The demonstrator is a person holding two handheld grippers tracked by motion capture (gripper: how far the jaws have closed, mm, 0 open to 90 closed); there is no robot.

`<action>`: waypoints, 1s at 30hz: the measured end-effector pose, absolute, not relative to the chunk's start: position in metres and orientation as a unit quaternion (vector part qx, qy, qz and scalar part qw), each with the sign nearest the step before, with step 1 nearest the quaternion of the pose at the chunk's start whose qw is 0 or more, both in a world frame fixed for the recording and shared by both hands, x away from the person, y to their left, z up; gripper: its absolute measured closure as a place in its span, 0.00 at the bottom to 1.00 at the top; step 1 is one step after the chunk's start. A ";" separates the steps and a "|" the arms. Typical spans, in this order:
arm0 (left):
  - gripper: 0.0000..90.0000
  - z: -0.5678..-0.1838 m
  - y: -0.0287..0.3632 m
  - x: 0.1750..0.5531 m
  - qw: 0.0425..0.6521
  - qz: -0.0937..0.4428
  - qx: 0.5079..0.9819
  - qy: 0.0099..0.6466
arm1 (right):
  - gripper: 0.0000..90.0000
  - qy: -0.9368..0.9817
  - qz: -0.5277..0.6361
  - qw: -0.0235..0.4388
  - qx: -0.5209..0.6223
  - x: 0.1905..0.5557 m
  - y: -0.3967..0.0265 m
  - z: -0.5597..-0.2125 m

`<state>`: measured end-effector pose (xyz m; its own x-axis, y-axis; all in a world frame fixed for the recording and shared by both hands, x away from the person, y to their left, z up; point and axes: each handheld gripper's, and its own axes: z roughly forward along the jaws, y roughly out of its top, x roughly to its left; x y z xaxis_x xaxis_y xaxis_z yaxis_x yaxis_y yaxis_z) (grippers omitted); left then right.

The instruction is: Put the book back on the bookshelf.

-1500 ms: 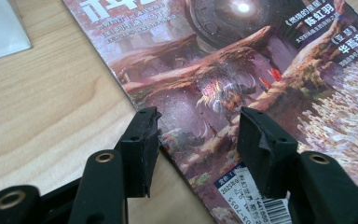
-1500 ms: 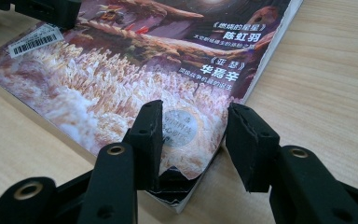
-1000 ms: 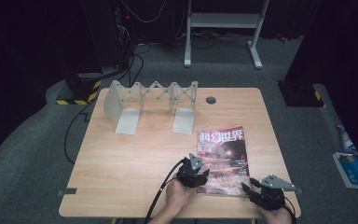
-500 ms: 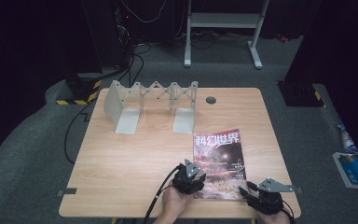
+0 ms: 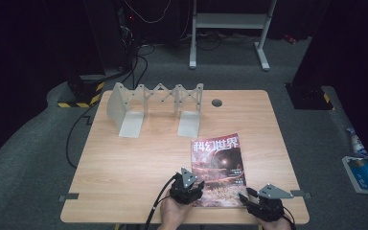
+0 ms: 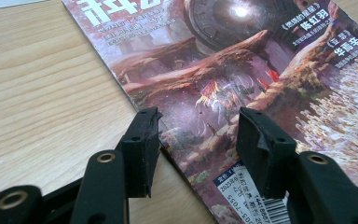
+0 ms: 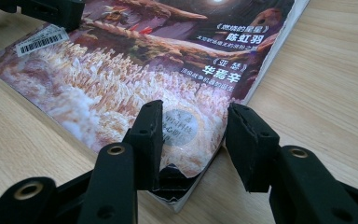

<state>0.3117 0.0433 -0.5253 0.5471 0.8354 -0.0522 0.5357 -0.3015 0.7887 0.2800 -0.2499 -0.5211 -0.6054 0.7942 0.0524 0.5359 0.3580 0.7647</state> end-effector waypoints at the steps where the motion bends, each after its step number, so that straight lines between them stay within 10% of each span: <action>1: 0.55 -0.525 0.045 0.311 0.398 0.187 0.783 0.439 | 0.63 0.806 0.390 0.165 0.413 0.280 -0.248 -0.521; 30: 0.55 -0.528 0.101 0.301 0.399 0.202 0.762 0.468 | 0.63 0.807 0.412 0.151 0.395 0.284 -0.196 -0.526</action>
<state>0.3010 0.1013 -0.5277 0.4800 0.8749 -0.0647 0.5518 -0.2438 0.7976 0.2845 -0.1961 -0.5260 -0.6430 0.7615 0.0812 0.5124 0.3490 0.7847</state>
